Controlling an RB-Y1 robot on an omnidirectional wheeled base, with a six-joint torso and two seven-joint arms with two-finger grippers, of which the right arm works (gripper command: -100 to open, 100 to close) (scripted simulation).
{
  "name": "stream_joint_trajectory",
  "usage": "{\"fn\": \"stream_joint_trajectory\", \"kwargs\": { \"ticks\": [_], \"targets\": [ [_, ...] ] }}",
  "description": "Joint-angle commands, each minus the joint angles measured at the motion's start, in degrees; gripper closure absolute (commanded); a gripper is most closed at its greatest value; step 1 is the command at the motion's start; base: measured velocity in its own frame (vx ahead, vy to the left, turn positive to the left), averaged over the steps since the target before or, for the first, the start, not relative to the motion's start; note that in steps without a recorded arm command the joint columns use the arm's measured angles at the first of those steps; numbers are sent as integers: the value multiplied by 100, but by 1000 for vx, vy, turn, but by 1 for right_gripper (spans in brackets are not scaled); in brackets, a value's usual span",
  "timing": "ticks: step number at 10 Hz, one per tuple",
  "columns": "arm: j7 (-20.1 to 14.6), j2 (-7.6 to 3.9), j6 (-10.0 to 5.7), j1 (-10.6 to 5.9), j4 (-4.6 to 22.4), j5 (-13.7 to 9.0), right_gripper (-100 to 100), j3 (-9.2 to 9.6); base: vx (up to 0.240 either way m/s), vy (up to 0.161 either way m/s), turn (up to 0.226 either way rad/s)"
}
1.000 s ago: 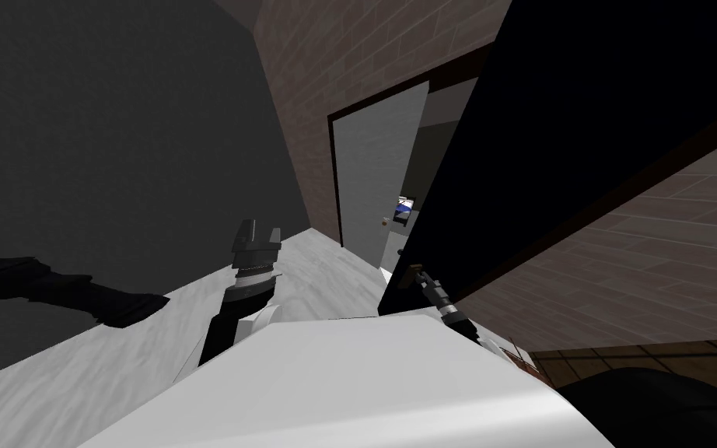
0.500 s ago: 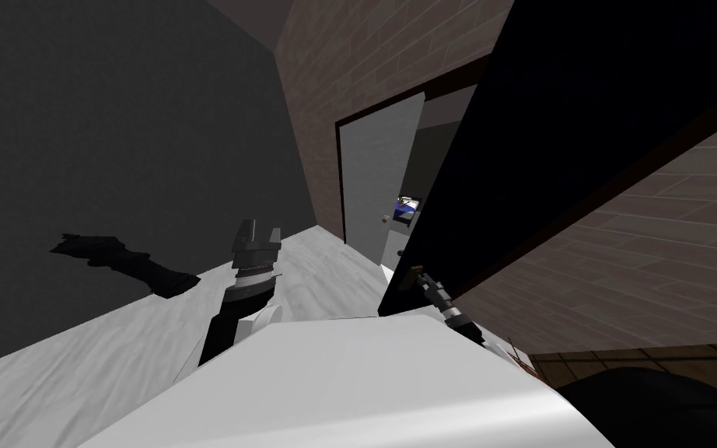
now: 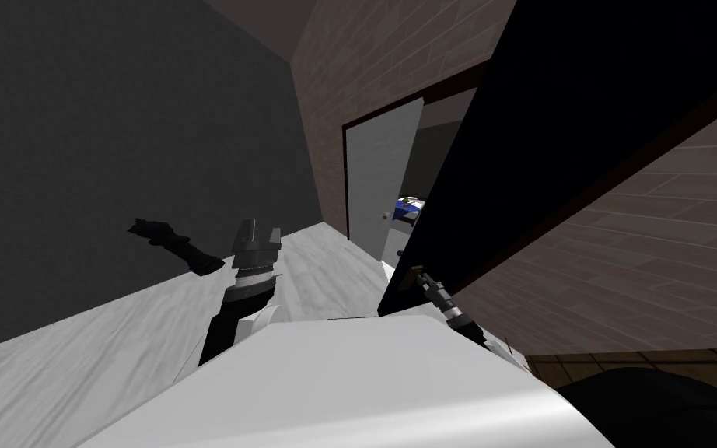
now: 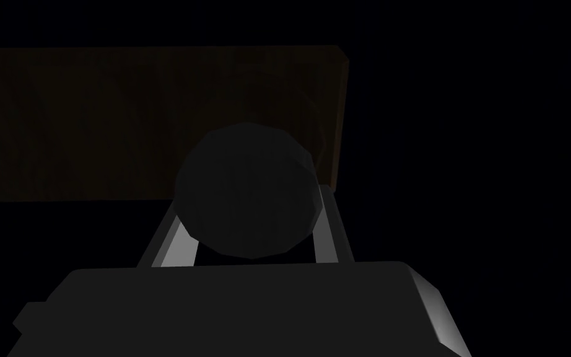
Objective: Pull the door open
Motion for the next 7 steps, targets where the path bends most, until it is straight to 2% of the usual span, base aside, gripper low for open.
{"fn": "stream_joint_trajectory", "kwargs": {
  "ticks": [1, 3, 4, 5, 7],
  "targets": [
    [-34, -26, -128, 21, 47, 27, 100, 71, -188, -117, 121],
    [-83, -92, -233, 3, 112, 36, 100, 92, -230, -85, 135],
    [-61, -94, -161, -21, 108, 21, 100, 40, -96, -40, 13],
    [-87, -137, -227, -33, 172, 28, 100, 60, -116, -58, 98],
    [-115, -183, -311, -56, 231, 33, 100, 86, -218, -100, 169]
  ]
}}
